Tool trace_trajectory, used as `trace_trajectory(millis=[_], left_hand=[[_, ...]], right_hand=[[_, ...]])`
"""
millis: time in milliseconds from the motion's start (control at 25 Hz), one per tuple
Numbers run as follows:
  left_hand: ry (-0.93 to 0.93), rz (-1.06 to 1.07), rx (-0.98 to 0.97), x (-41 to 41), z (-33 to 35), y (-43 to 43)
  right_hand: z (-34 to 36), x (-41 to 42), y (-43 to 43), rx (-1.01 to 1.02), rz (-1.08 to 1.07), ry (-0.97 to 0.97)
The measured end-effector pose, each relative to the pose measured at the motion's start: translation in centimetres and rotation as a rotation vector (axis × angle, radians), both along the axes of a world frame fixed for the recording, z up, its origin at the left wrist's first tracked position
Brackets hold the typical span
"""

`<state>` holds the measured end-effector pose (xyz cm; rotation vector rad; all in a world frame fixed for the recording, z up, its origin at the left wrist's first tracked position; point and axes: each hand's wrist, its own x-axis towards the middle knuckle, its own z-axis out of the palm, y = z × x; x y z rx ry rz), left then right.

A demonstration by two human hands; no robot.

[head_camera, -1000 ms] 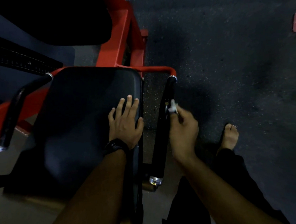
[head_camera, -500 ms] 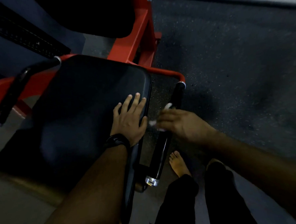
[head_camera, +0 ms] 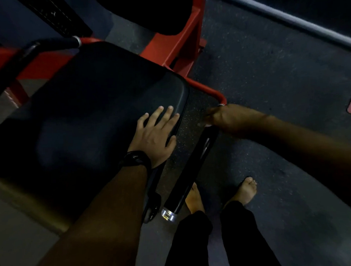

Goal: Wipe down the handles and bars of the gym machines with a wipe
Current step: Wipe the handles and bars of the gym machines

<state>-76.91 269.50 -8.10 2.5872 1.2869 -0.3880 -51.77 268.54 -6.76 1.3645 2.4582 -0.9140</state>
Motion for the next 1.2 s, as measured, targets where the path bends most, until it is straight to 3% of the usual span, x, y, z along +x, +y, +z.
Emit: trace_trajectory(millis=[120,280,440,600,840,1200], left_hand=[[0.005,-0.01,0.001,0.0,-0.1,0.1],[0.015,-0.006,0.013,-0.1,-0.1,0.1],[0.026,-0.015,0.009,0.0,-0.2,0.2],[0.035,-0.018,0.016,0.2,0.0,0.1],[0.066,-0.024,0.026,0.2,-0.1,0.0],[0.042,-0.034,0.068,0.5,0.0,-0.2]], right_hand=[[0.5,-1.7,-1.3,-0.08,0.176,0.117],[0.2,0.9,1.0,-0.043,0.022,-0.002],[0.8,-0.3,-0.8,-0.071,0.077,0.107],[-0.6,-0.1,-3.2,-0.041,-0.428,0.055],[1.6,-5.3,-6.8,0.071,-0.941,0.127],[2.1,-8.2,-7.6,0.074,-1.402,0.334]])
